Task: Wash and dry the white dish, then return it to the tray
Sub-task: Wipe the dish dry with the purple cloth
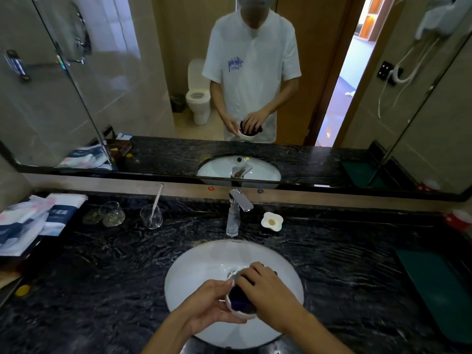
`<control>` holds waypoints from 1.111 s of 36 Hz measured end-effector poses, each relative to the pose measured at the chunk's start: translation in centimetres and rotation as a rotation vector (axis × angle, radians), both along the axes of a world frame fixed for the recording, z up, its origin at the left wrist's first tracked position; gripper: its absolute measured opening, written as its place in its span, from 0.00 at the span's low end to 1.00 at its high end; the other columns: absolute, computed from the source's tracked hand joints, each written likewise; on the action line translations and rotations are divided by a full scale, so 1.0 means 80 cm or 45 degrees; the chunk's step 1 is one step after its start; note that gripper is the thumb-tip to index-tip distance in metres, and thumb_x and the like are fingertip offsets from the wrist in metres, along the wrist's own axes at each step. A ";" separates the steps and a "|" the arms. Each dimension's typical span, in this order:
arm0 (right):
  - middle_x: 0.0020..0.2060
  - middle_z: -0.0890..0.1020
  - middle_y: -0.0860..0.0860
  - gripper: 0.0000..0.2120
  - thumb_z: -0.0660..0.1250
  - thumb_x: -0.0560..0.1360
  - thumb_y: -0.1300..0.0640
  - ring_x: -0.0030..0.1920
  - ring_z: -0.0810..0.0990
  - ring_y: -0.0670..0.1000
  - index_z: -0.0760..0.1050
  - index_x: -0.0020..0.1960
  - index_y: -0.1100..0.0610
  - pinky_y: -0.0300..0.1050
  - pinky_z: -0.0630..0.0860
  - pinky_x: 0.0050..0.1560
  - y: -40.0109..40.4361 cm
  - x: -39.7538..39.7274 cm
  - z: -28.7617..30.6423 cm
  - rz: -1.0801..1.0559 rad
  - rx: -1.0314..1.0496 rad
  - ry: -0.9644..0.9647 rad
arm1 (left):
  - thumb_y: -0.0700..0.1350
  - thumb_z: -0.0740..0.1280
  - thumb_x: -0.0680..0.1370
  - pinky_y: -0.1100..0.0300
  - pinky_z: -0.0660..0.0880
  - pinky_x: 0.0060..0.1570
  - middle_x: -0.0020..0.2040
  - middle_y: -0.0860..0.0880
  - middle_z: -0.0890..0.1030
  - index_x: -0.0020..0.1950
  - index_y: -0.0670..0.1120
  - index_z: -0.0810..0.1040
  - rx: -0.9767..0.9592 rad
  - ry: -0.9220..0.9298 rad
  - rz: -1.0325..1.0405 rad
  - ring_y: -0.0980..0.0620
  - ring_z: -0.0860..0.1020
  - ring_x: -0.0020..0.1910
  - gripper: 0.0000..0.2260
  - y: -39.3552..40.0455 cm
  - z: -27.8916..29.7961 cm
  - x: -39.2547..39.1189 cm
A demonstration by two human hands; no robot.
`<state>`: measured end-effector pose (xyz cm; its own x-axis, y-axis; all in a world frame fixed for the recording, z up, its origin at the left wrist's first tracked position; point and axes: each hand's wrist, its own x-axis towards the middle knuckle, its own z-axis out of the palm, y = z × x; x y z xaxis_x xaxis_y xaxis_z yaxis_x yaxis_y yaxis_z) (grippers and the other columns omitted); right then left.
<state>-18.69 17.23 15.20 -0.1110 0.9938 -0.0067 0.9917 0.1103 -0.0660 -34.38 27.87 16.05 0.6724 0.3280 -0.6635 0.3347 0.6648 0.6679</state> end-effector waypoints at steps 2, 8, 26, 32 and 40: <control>0.65 0.74 0.48 0.25 0.68 0.69 0.57 0.64 0.71 0.54 0.69 0.65 0.51 0.48 0.75 0.57 -0.006 -0.003 -0.009 -0.023 0.038 0.271 | 0.44 0.67 0.80 0.30 0.76 0.57 0.54 0.31 0.83 0.56 0.33 0.83 -0.024 -0.047 0.016 0.26 0.79 0.57 0.15 0.000 0.000 -0.003; 0.63 0.74 0.45 0.26 0.64 0.69 0.69 0.65 0.69 0.47 0.72 0.64 0.50 0.43 0.71 0.65 -0.023 -0.008 -0.008 -0.108 -0.085 0.986 | 0.44 0.68 0.78 0.30 0.76 0.54 0.48 0.32 0.83 0.52 0.32 0.83 -0.005 -0.035 0.003 0.29 0.81 0.52 0.15 -0.009 -0.003 -0.007; 0.55 0.83 0.49 0.12 0.66 0.79 0.48 0.54 0.83 0.50 0.76 0.61 0.48 0.46 0.80 0.55 -0.047 0.040 -0.003 -0.647 -0.618 1.455 | 0.46 0.66 0.81 0.39 0.81 0.51 0.58 0.31 0.82 0.53 0.35 0.85 0.015 0.161 -0.101 0.29 0.80 0.58 0.15 -0.034 -0.025 0.019; 0.57 0.85 0.54 0.14 0.68 0.79 0.51 0.59 0.83 0.56 0.78 0.64 0.53 0.54 0.77 0.65 -0.078 0.047 -0.020 -1.079 -0.453 2.268 | 0.46 0.67 0.80 0.34 0.80 0.51 0.57 0.29 0.81 0.58 0.30 0.81 -0.059 0.121 0.160 0.28 0.80 0.56 0.17 -0.029 -0.035 0.020; 0.55 0.84 0.67 0.19 0.71 0.75 0.57 0.58 0.82 0.66 0.79 0.62 0.65 0.64 0.75 0.65 -0.124 0.101 -0.055 -1.631 0.015 2.674 | 0.45 0.66 0.80 0.32 0.79 0.50 0.48 0.33 0.82 0.57 0.30 0.79 -0.052 0.088 0.251 0.33 0.84 0.42 0.17 -0.037 -0.052 0.028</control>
